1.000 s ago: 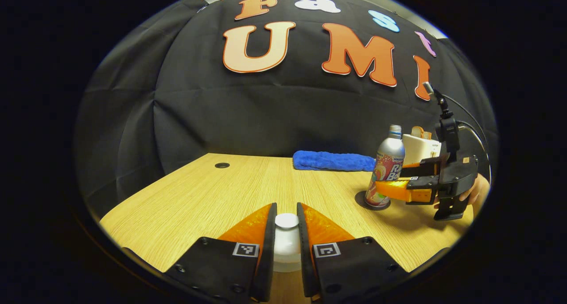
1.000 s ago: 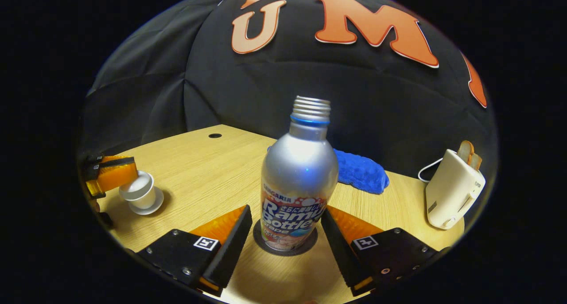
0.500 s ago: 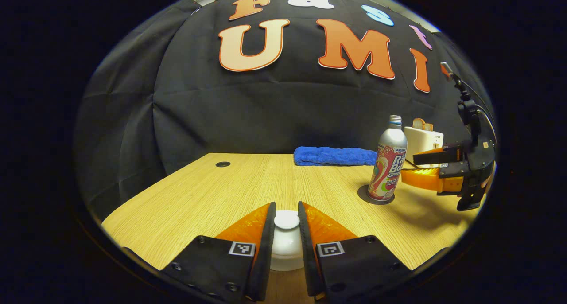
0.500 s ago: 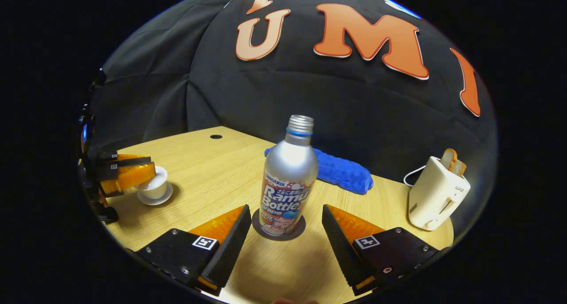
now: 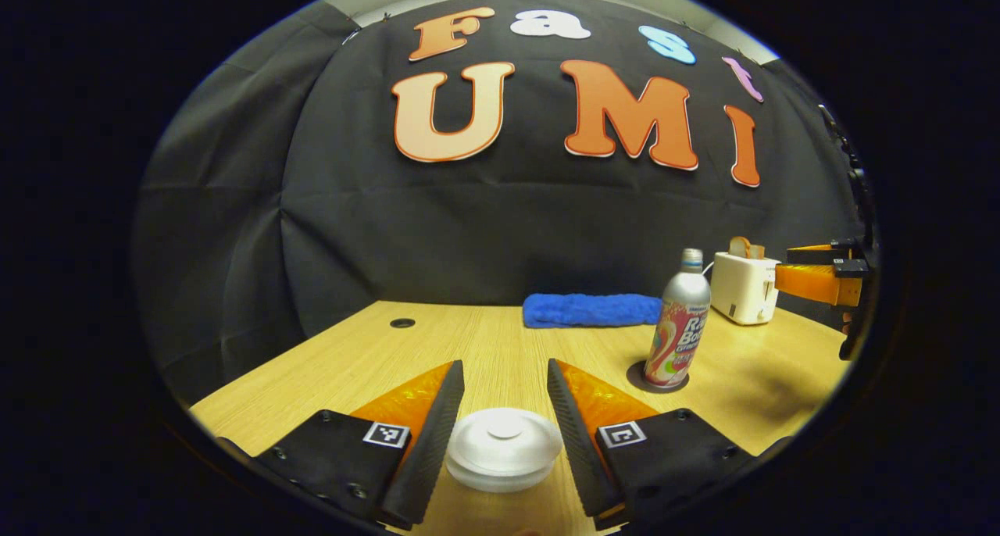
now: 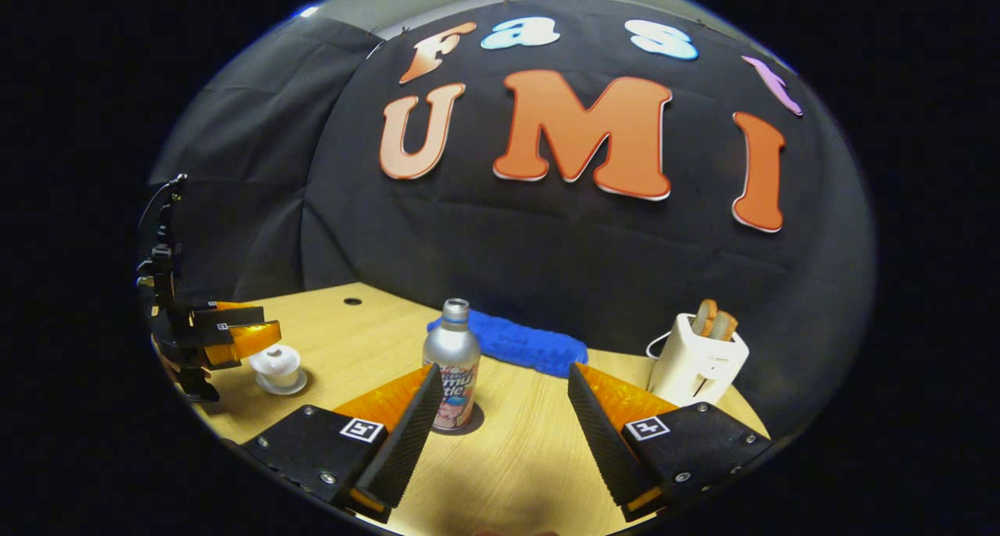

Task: Open the teacup lid with one hand, grasp the water bottle and pour water into the teacup with the other hand; after pouring, place the water bottle on the coaster and then close the teacup lid.

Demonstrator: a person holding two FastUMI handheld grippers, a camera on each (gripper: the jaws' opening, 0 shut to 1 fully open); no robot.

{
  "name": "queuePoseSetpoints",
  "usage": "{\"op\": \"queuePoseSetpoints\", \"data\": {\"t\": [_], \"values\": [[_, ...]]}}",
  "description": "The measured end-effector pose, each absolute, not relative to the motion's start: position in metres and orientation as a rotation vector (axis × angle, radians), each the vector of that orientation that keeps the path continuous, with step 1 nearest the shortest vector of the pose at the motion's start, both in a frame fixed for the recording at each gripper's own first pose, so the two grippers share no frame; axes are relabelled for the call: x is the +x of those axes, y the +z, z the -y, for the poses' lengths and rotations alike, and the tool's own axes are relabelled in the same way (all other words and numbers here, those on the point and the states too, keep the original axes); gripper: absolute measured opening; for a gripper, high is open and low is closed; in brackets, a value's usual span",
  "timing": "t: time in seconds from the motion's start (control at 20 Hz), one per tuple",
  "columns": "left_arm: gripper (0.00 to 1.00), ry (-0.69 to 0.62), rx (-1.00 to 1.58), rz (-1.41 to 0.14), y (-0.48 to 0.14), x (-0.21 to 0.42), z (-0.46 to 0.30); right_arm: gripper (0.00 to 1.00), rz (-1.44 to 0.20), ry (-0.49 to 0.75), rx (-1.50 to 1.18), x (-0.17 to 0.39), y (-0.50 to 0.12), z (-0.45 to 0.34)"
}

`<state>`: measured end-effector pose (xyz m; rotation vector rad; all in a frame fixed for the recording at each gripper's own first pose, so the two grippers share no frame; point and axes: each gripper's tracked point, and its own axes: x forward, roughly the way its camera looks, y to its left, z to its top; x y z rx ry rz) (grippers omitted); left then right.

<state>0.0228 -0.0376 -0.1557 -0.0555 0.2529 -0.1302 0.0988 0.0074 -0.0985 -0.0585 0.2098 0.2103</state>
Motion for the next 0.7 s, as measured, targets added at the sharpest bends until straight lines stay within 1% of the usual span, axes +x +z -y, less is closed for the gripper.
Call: {"op": "queuePoseSetpoints", "data": {"t": [0.05,0.1,0.2,0.3,0.35,0.4,0.55,0.6,0.7], "values": [[0.74,-0.13,-0.058,-0.236,-0.147,0.023,0.04,0.96,-0.189,0.194,-0.057,0.097,-0.09,0.0],[0.81,-0.125,-0.055,-0.23,-0.139,0.025,0.042,0.96,-0.174,0.177,-0.054,0.095,-0.083,0.006],[0.82,-0.13,-0.067,-0.197,-0.117,0.025,0.047,0.96,-0.147,0.151,-0.048,0.089,-0.07,0.018],[0.83,-0.135,-0.073,-0.17,-0.096,0.025,0.055,0.96,-0.121,0.099,-0.049,0.083,-0.059,0.035],[0.86,-0.136,-0.072,-0.156,-0.086,0.025,0.057,0.96,-0.101,0.08,-0.05,0.079,-0.051,0.041],[0.92,-0.139,-0.074,-0.137,-0.074,0.024,0.061,0.96,-0.086,0.064,-0.053,0.075,-0.045,0.045],[0.95,-0.141,-0.081,-0.103,-0.045,0.023,0.067,0.96,-0.047,0.039,-0.061,0.062,-0.029,0.053],[1.0,-0.141,-0.085,-0.098,-0.04,0.021,0.069,0.96,-0.045,0.028,-0.064,0.059,-0.026,0.056],[1.0,-0.133,-0.088,-0.089,-0.028,0.019,0.068,0.96,-0.044,0.002,-0.066,0.054,-0.023,0.062]]}}
